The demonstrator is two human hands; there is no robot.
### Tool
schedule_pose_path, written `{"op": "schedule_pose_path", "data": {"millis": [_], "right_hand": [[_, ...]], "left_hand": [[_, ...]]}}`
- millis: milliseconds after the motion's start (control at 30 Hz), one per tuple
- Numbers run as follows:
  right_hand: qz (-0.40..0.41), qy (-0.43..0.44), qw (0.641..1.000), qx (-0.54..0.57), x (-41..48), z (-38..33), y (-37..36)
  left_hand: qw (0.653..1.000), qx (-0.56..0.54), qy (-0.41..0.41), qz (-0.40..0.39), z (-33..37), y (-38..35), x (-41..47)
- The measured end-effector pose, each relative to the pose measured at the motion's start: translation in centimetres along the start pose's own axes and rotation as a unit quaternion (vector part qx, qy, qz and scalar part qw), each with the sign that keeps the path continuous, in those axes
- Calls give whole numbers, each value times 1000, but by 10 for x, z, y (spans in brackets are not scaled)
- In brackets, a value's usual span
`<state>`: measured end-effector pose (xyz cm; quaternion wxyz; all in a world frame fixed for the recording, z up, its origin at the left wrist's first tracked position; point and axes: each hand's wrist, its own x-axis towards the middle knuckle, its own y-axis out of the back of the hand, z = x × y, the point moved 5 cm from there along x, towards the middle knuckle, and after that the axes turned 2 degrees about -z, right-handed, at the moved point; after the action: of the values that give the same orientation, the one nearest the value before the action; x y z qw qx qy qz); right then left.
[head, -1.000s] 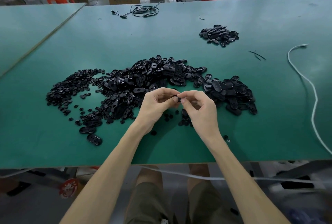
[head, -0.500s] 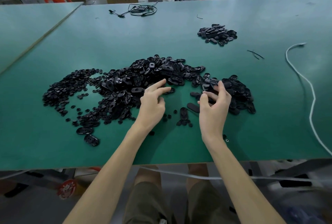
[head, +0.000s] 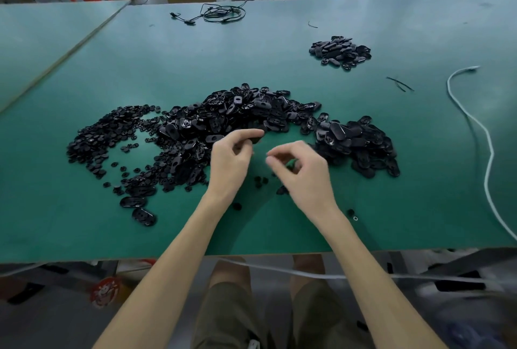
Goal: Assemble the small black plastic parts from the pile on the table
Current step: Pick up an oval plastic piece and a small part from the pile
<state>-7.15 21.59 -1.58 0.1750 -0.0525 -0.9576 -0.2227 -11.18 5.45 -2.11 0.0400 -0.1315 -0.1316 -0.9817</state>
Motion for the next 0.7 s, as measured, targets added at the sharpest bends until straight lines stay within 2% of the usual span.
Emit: {"op": "schedule_pose_path", "data": {"millis": [67,200,400,500,700], "right_hand": [[-66,22,997,-43,-1,-3,-11],[-130,30,984,-115,-2,1,-18],[-146,15,982,-120,-2,2,-21],[-147,23,981,-127,-3,0,-21],[-131,48,977,-160,-6,-4,-19]], "left_hand": [[997,-70,24,30,-2,4,-1],[985,-164,40,28,-3,3,0],[917,-381,120,-20,-9,0,4],[901,-410,131,-56,-8,-3,3],[919,-365,113,-100,-6,-9,0]]}}
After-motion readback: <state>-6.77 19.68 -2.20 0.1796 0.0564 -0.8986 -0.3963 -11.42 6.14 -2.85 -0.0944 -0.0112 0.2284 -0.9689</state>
